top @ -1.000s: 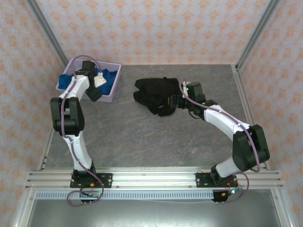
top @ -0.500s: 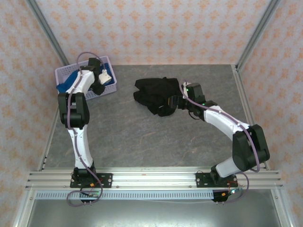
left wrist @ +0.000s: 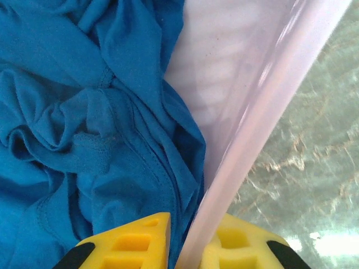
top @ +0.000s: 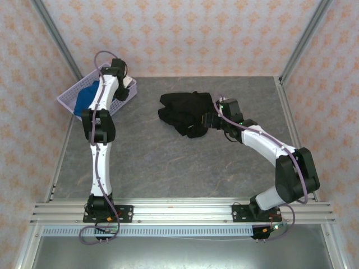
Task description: Fold the inside-out t-shirt
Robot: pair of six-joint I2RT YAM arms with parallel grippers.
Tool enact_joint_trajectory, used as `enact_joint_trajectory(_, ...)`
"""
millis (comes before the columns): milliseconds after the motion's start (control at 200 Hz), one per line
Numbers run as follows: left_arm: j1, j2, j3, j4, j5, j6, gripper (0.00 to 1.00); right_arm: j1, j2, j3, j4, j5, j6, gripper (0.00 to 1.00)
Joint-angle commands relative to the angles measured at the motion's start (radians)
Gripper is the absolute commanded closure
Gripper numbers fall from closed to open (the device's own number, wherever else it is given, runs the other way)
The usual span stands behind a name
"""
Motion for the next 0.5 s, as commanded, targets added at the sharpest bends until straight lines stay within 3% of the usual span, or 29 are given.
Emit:
enact_joint_trajectory(0,0.078,0.031,0.146,0.078,-0.195,-0.185,0.84,0.003,0.007,0.021,-0.014,0.094,0.048,0.2)
enact_joint_trajectory(155,0.07,-0.002,0.14,0.151,-0.059,-0.332,0.89,0.048,0.062,0.059,-0.022,0.11,0.046,0.22)
enact_joint_trajectory(245,0.041,-0.012,0.126,0.143,-0.02,-0.351,0.9,0.061,0.073,0.059,-0.006,0.107,0.055,0.22)
enact_joint_trajectory(365,0.007,-0.031,0.081,0.151,-0.049,-0.355,0.9,0.06,0.076,0.054,0.001,0.098,0.055,0.22)
enact_joint_trajectory(490,0.026,-0.029,0.079,0.194,-0.108,-0.353,0.91,0.061,0.081,0.062,-0.016,0.079,0.05,0.22)
